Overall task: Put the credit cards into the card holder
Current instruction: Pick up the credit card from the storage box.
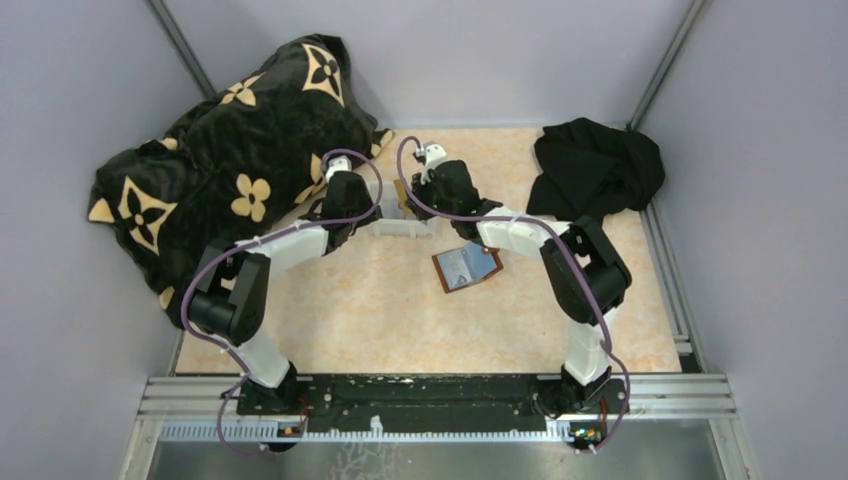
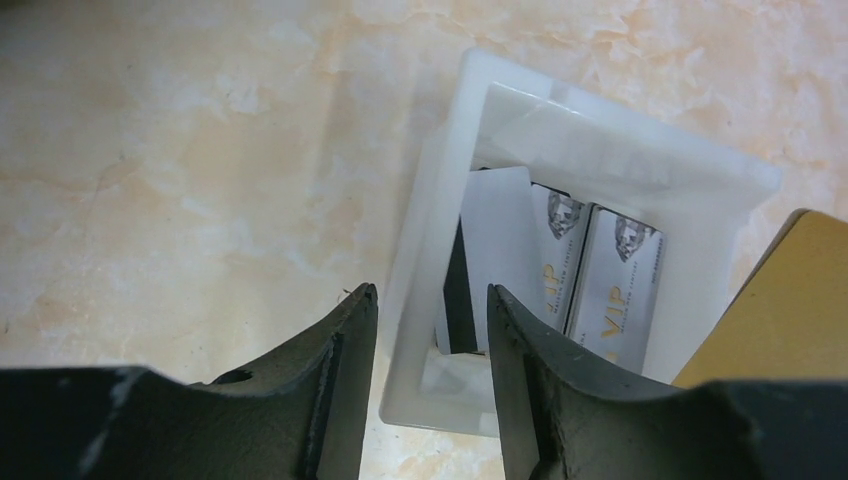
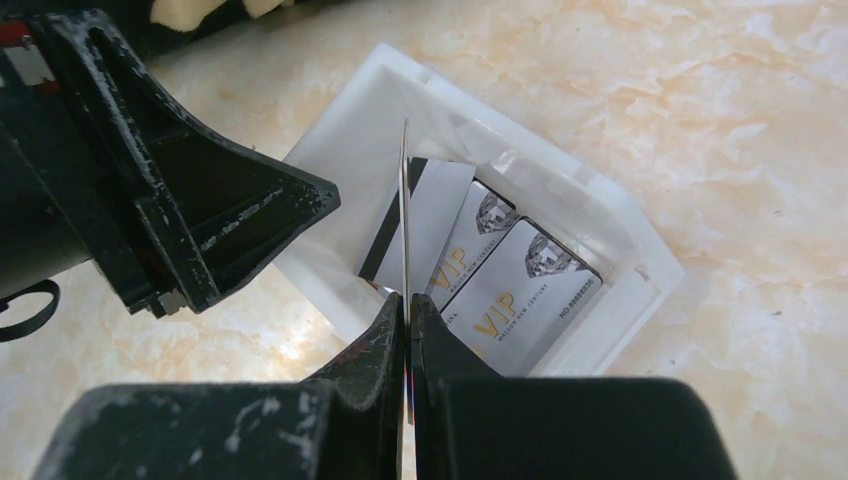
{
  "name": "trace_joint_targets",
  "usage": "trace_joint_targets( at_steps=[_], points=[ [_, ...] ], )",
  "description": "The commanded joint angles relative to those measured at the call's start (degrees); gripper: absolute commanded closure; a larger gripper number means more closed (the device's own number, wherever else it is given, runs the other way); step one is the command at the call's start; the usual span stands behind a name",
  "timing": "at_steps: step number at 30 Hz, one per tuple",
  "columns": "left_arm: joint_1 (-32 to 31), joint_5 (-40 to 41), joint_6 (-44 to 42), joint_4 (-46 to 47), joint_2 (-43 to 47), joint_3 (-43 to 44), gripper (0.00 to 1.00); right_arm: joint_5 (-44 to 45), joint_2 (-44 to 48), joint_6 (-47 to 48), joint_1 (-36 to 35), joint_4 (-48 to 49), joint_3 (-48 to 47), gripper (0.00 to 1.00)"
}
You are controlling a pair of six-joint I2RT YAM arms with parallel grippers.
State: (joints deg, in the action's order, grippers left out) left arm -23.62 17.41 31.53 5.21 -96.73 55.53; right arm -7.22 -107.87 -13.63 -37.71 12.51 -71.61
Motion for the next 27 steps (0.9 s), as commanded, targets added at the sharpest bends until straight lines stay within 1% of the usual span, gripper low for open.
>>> trace_joint_targets(
  at_steps=[1,8,12,14,17,18,21,24,27],
  points=[
    [0.2,-4.9,-5.0,5.6,0.8,1.8,0.49,2.0,5.6,2.0,-0.2,6.7,1.3,1.0],
    [0.2,-8.0,-6.8,5.2,0.8,5.9,0.48,3.2,9.4,5.3,0.0,8.1,4.9,1.0],
    [0.2,-11.5,-6.9,5.8,2.8,5.8,0.48,0.5,12.7,3.1,1.0,8.1,7.5,1.0],
    [0.2,-14.3,-7.0,7.3,4.1,4.8,0.48,-2.1,15.7,1.3,1.8,8.0,9.1,1.0],
    [0.3,-18.7,-7.1,10.1,5.5,3.1,0.48,-6.1,17.8,-2.2,3.3,7.5,10.7,1.0],
    [0.2,-20.4,-6.7,11.0,5.8,2.6,0.48,-7.4,18.0,-3.4,3.8,7.4,10.8,1.0],
    [0.3,-22.1,-5.4,12.3,6.7,1.4,0.48,-9.4,17.7,-6.0,5.0,6.9,10.4,1.0],
    [0.2,-23.5,-4.2,15.2,8.1,-1.1,0.48,-11.2,15.9,-6.9,5.4,5.5,8.3,1.0],
    [0.3,-26.0,-3.7,16.9,8.9,-1.9,0.48,-13.2,14.8,-7.4,5.8,6.5,8.2,1.0]
  ],
)
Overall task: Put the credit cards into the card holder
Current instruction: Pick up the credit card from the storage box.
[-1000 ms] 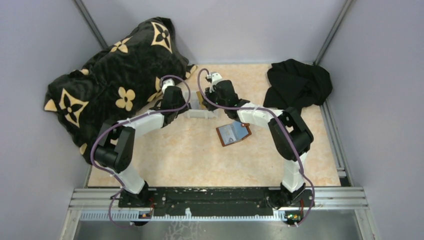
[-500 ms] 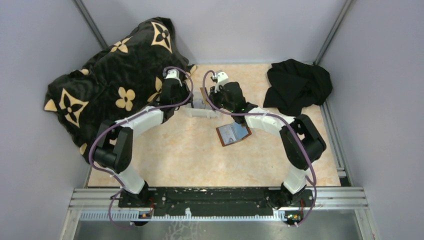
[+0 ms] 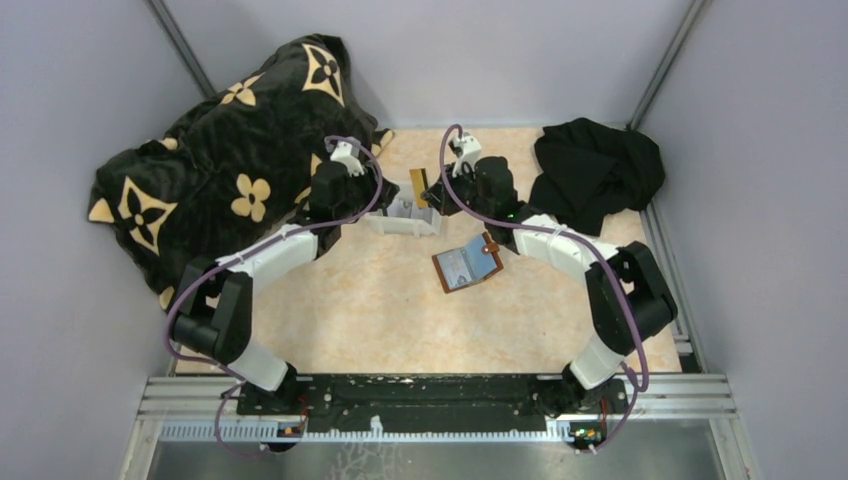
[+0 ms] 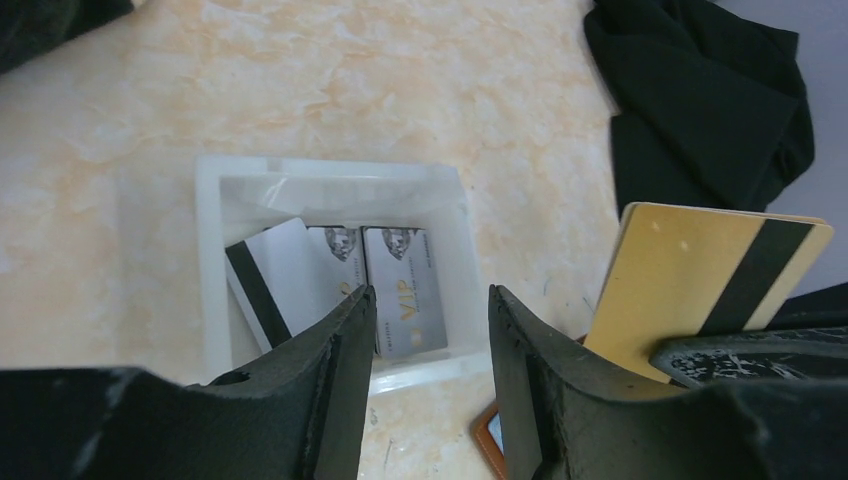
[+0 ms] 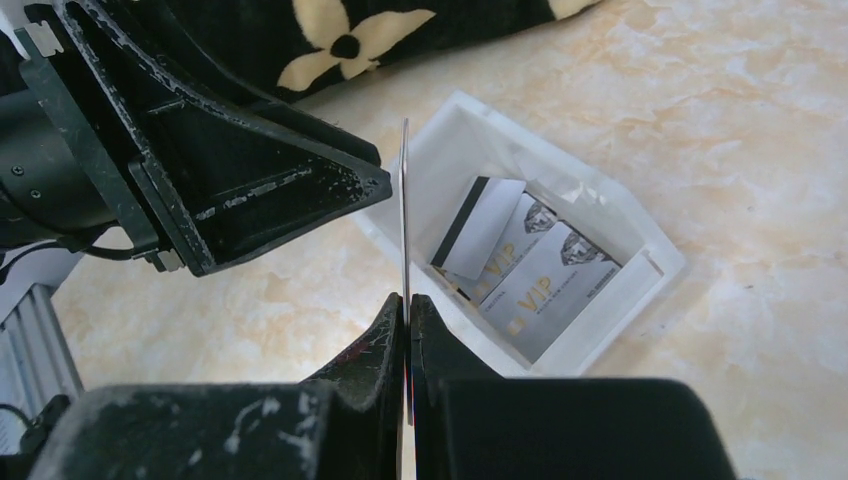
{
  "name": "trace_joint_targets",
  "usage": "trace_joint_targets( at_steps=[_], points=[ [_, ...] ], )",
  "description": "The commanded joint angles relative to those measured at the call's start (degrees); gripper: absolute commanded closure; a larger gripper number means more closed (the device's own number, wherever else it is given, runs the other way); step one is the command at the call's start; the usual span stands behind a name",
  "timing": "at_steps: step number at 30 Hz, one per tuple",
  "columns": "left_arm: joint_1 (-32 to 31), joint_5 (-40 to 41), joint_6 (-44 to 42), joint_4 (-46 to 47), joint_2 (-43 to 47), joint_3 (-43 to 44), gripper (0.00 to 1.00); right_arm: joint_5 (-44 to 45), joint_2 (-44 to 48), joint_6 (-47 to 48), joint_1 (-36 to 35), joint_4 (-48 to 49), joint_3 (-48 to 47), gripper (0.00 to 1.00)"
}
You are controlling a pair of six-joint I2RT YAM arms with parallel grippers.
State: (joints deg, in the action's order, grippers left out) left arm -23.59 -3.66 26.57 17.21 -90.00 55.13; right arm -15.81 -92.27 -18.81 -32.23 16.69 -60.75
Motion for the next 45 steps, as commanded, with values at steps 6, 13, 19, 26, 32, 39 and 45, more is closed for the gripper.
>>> trace_joint_targets(
  at_steps=[6,13,19,26,32,39,45],
  points=[
    [2.0,-15.1,3.6,9.1,0.9,-1.6,0.48,-9.7,-1.6,-4.0,2.1,4.8,-1.1,1.0],
    [5.0,-24.8,8.4,15.8,-0.3,-3.6,0.48,-14.0,-1.7,-7.5,4.6,7.8,0.9,1.0],
    [5.2,-29.1,9.5,17.7,-2.2,-3.0,0.47,-17.3,-4.5,-10.6,5.0,10.0,0.6,1.0],
    [5.9,-35.0,12.7,22.2,-5.6,-2.5,0.47,-21.8,-7.2,-15.0,5.6,13.5,-0.4,1.0],
    [6.3,-36.7,13.0,22.4,-7.1,-2.4,0.47,-25.1,-8.4,-19.4,6.5,18.0,0.0,1.0],
    [6.7,-40.8,16.2,28.2,-8.4,-3.2,0.53,-27.3,-10.3,-22.3,6.7,20.7,0.1,1.0],
    [6.8,-47.5,19.5,32.7,-11.2,-2.4,0.79,-28.2,-10.8,-23.9,7.0,22.4,0.2,1.0]
  ],
)
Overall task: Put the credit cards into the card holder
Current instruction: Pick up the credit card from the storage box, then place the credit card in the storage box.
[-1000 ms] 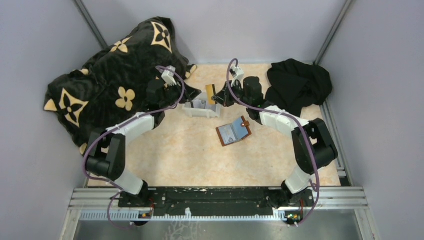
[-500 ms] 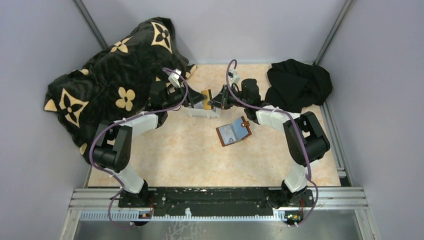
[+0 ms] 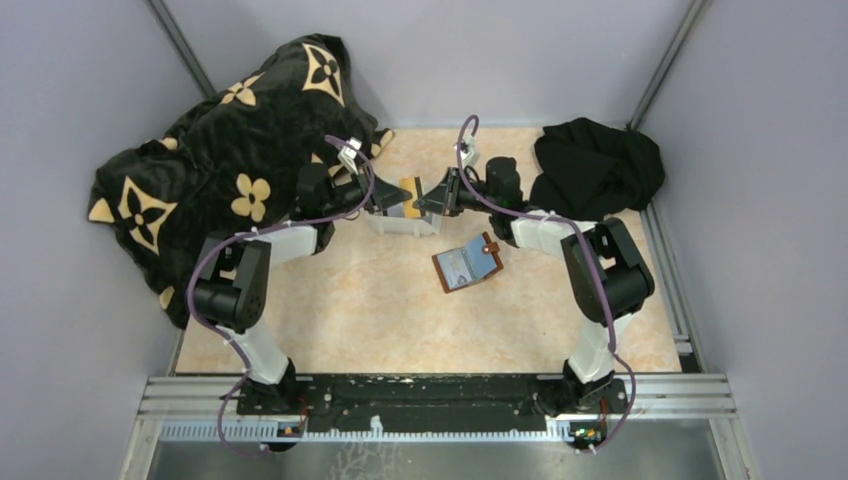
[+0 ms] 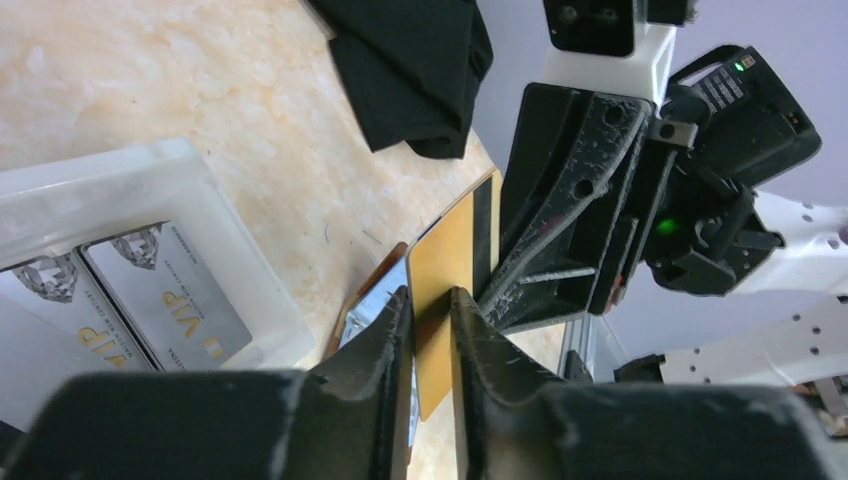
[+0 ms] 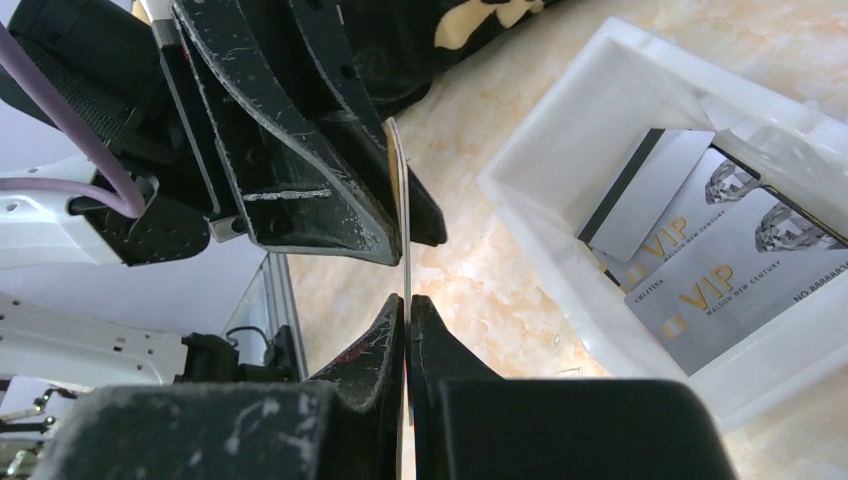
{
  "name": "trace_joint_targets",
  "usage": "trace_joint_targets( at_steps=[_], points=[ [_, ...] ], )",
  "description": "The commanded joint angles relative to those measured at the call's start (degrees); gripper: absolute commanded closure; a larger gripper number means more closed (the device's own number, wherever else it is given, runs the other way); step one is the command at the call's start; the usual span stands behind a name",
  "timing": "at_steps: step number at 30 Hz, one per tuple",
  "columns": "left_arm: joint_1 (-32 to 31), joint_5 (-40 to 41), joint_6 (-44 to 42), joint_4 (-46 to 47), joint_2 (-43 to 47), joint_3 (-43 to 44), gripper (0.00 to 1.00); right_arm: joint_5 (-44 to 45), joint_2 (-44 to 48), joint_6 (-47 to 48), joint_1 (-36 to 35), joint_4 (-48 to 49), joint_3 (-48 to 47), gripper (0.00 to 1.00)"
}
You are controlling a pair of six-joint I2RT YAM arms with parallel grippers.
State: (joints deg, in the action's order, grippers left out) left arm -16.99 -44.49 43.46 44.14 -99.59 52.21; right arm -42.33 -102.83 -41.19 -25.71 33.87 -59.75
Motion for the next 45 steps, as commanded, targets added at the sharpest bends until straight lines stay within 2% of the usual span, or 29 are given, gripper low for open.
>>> trace_joint_targets(
  at_steps=[1,2,6,13,18,25,31,40,45],
  points=[
    [0.3,-7.2,2.8,6.0,-1.9,0.5,0.82,-1.8,-0.3,-1.9,0.7,5.8,-0.7,1.0],
    [0.4,-7.6,2.8,6.1,-1.9,0.5,0.85,-2.0,-0.3,-2.5,1.0,6.6,-0.4,1.0],
    [0.9,-7.7,2.8,6.3,-1.7,0.0,0.91,-3.8,-0.8,-7.4,2.7,12.8,1.1,0.89],
    [1.6,-8.1,3.5,6.8,-2.3,0.0,0.92,-6.0,-1.9,-13.4,4.0,21.7,2.9,0.85],
    [2.3,-8.2,3.2,6.5,-2.1,-0.4,0.86,-6.8,-2.2,-16.5,4.6,25.6,3.4,0.85],
    [3.2,-8.0,3.6,6.8,-1.9,-1.2,0.82,-6.8,-2.2,-16.4,4.6,25.2,3.3,0.87],
    [3.6,-7.3,3.8,7.3,-1.9,-1.8,0.82,-6.0,-2.3,-14.2,4.6,21.7,2.8,1.0],
    [4.9,-4.9,5.8,8.7,-1.7,-2.9,0.83,2.0,0.9,-1.1,4.6,4.8,0.6,1.0],
    [5.0,0.1,2.6,0.7,-1.4,-1.1,0.86,9.0,2.6,4.1,4.6,-2.6,-0.8,1.0]
  ],
)
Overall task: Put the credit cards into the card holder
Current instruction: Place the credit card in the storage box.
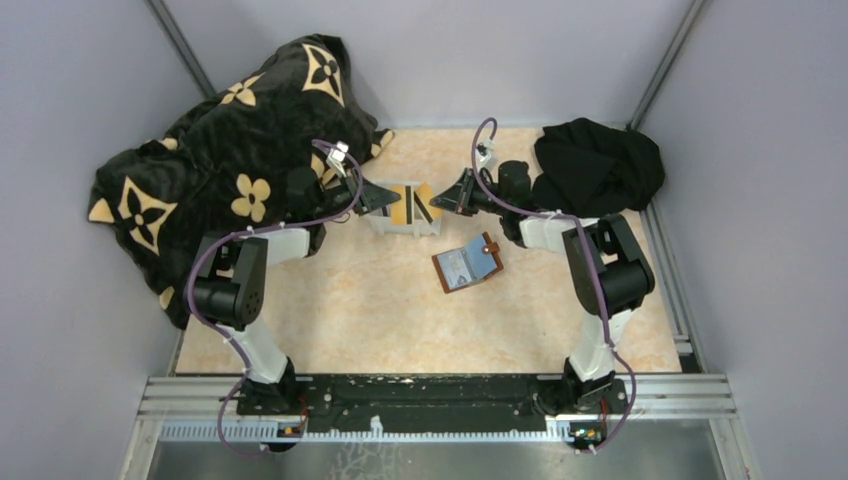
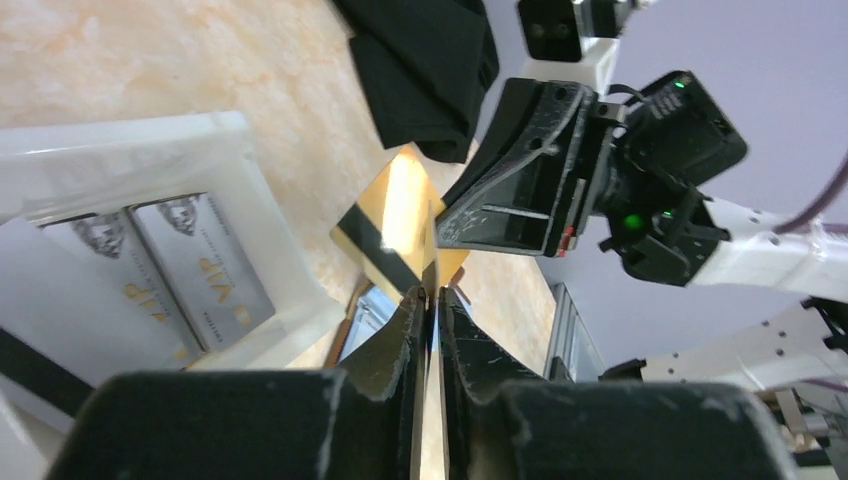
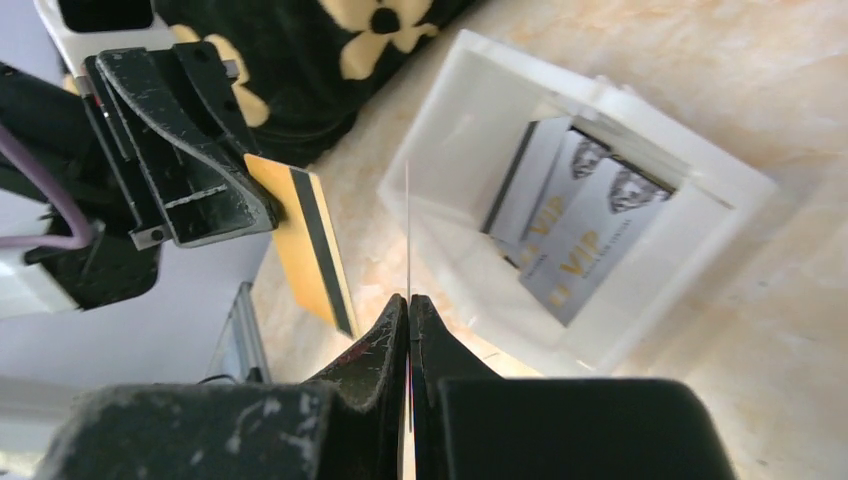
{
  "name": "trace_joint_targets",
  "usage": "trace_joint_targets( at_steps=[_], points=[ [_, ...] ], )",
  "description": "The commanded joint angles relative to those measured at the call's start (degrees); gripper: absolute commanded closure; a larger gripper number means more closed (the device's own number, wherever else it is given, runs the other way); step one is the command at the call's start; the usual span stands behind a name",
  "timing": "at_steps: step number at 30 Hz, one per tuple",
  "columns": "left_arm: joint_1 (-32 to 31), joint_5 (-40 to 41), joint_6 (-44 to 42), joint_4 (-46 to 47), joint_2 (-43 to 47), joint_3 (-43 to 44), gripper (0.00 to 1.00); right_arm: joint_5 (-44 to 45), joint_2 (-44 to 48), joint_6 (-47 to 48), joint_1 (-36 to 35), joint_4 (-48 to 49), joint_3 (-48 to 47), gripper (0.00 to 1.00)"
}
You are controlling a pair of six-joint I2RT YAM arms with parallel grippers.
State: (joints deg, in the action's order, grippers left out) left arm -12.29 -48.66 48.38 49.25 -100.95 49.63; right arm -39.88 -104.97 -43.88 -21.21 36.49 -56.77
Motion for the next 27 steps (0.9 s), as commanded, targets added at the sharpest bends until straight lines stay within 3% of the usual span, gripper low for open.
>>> trace_joint_targets(
  at_steps=[1,13,18,27],
  points=[
    [0.3,5.3,-2.8,-5.3,0.1,1.7,0.87,7.5,4.9,7.5,0.1,-6.3,-4.1,1.0],
    [-0.4,16.0,-6.2,-12.2,-2.6,7.3,0.88,11.8,7.1,11.9,0.0,-10.5,-4.6,1.0],
    [-1.6,17.9,-10.9,-16.1,-5.3,11.9,0.89,12.4,7.6,12.8,-0.3,-11.0,-4.3,1.0],
    [-3.1,22.2,-19.3,-16.3,-7.8,11.7,0.89,12.4,8.1,13.3,-0.8,-10.0,-3.3,1.0]
  ],
)
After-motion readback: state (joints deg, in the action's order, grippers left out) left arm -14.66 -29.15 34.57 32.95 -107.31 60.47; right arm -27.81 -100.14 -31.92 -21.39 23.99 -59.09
